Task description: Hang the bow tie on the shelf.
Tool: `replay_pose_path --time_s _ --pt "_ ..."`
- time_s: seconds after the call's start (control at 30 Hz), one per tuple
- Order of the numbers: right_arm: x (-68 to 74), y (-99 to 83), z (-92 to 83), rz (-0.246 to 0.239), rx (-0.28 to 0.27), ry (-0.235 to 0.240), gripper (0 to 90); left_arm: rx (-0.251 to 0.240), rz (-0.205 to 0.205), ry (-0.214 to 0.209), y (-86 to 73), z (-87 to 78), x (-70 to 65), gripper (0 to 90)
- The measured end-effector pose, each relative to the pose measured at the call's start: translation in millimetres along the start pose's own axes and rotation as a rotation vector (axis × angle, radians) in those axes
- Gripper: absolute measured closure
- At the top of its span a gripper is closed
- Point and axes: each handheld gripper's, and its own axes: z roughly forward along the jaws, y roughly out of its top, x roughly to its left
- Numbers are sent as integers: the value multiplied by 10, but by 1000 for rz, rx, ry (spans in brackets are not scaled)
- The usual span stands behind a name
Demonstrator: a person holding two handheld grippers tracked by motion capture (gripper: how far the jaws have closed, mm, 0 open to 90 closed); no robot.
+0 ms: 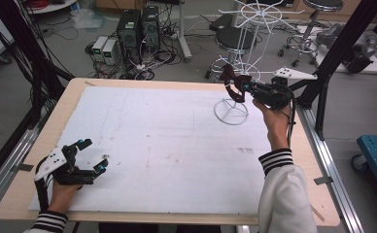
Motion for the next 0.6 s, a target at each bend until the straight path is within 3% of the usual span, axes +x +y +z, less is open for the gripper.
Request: replay_pose_path --time_s 0.33,0.5,0.6 --pt "0 -3 10 -12 12 -23 825 -1 3 0 0 1 -3 17" --pt "8 -4 11 -16 18 -43 765 -2 3 2 -1 -1 -4 17" --pt "15 0 6 -28 16 -74 683 -4 5 0 -2 -2 -6 17"
